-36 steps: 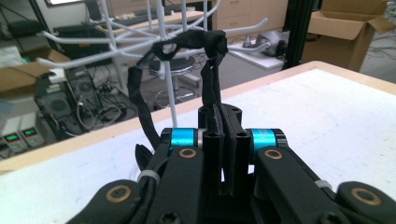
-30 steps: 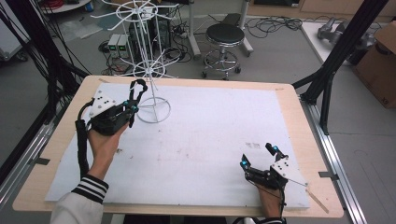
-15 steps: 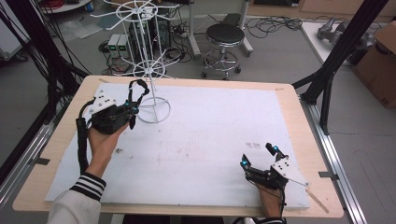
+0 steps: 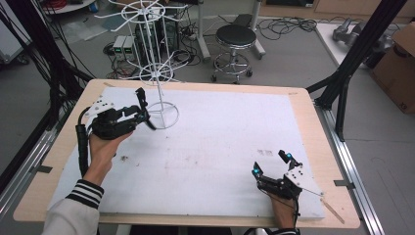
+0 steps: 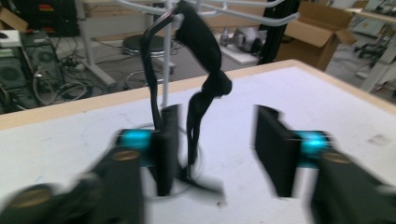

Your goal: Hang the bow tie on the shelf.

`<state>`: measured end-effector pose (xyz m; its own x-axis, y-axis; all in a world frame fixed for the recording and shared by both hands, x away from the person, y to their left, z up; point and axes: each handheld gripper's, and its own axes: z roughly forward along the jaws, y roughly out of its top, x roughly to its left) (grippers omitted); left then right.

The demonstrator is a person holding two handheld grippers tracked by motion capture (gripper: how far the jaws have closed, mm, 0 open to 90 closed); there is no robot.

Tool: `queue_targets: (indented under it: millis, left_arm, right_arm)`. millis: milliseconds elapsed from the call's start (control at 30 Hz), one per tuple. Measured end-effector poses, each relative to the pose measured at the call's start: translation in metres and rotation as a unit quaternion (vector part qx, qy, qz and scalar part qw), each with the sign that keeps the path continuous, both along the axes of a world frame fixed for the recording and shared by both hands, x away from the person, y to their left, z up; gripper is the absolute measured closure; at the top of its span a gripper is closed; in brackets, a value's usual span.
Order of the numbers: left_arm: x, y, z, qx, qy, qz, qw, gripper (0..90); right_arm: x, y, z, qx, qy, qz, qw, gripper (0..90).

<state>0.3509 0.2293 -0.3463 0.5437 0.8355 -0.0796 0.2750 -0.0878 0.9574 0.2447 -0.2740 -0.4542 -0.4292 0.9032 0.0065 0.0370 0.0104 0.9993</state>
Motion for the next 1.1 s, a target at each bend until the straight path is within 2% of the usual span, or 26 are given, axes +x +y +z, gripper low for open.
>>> queue_targets:
  millis: [67,100,167,367,433,467,600,700,900,1000,1100]
  left_arm:
    - [-0.001,0.003,-0.003,-0.004,-0.004,0.004,1.0000,14.6]
    - [-0.002,0.005,-0.005,-0.007,-0.007,-0.002,0.9999,12.3]
    - [-0.006,0.011,-0.011,-0.014,-0.017,-0.020,0.9995,12.4]
    - [-0.026,0.028,-0.032,-0.014,-0.050,-0.051,0.9974,11.4]
    - [-0.035,0.034,-0.041,-0.005,-0.067,-0.047,0.9966,11.4]
    - [-0.040,0.037,-0.046,-0.007,-0.074,-0.047,0.9961,11.4]
    - [-0.055,0.048,-0.064,-0.027,-0.074,-0.044,0.9959,10.5]
    - [-0.068,0.053,-0.078,-0.032,-0.100,-0.043,0.9936,10.1]
    - [-0.080,0.055,-0.092,-0.044,-0.116,-0.046,0.9912,10.1]
    - [-0.083,0.057,-0.099,-0.041,-0.119,-0.046,0.9910,10.1]
    - [-0.086,0.062,-0.107,-0.061,-0.130,-0.034,0.9891,10.1]
  right_arm:
    - [0.000,0.001,0.000,0.003,0.003,0.001,1.0000,2.8]
    - [0.000,0.001,0.000,0.003,0.002,0.001,1.0000,2.8]
    - [-0.001,0.001,0.000,0.003,0.004,0.001,1.0000,2.8]
    - [0.000,0.001,0.000,-0.002,0.003,0.001,1.0000,2.8]
    - [0.000,0.001,0.000,-0.002,0.002,0.001,1.0000,2.8]
    - [0.000,0.001,0.000,0.000,0.003,0.000,1.0000,2.9]
    - [-0.001,0.001,0.000,0.001,0.004,0.000,1.0000,2.8]
    - [-0.001,0.001,0.000,0.000,0.004,-0.001,1.0000,2.8]
    - [-0.001,0.001,0.000,0.000,0.003,-0.002,1.0000,2.8]
    - [-0.001,0.001,0.000,0.000,0.004,-0.003,1.0000,2.8]
    - [0.000,0.001,0.000,-0.002,0.003,-0.002,1.0000,2.8]
